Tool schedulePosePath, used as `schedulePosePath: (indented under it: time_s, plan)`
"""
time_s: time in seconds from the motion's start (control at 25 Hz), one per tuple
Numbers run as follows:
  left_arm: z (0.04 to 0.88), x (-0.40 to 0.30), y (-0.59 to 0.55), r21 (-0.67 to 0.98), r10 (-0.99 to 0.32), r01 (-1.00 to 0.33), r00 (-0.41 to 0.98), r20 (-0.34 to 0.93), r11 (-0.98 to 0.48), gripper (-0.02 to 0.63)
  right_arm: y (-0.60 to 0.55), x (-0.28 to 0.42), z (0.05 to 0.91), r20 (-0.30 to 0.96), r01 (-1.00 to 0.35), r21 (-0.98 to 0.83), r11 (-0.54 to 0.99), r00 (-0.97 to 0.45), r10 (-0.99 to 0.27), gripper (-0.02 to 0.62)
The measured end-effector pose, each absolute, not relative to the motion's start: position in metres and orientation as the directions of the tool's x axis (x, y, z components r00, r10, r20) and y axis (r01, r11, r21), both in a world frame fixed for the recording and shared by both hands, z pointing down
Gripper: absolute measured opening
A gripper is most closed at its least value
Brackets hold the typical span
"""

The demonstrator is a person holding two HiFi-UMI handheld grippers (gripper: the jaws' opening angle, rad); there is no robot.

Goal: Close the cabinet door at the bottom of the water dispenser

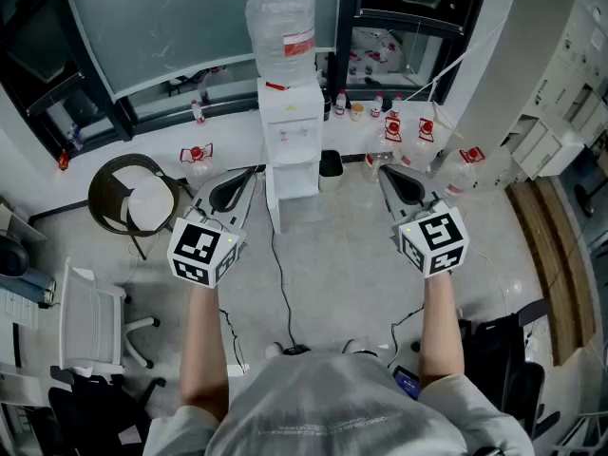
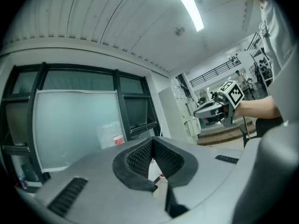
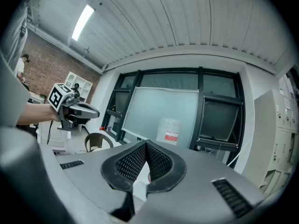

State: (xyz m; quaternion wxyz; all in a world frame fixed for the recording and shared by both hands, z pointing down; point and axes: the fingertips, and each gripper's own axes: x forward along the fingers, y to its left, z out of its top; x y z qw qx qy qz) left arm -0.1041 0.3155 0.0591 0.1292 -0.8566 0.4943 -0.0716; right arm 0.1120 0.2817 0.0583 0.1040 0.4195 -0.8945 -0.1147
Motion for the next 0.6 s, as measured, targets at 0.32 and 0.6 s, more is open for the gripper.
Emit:
schedulePosePath:
  time_s: [0.32,0.6]
  plan:
    - [0.056,-0.050,0.297,-0.400,-0.884,-0.814,0.467,-0.019,-0.422,0.018,0.252,0.157,0.059,0.073,-0.736,0.220,0.641,-0.643,-0.763,0.026]
    - [0.063,-0.015,0.284,-0.314,-0.920,-0.881,0.388,-0.048,-0.355,0.018,0.230,0.196,0.068,0.098,-0.636,0.267,0.724,-0.729,-0.677,0.026]
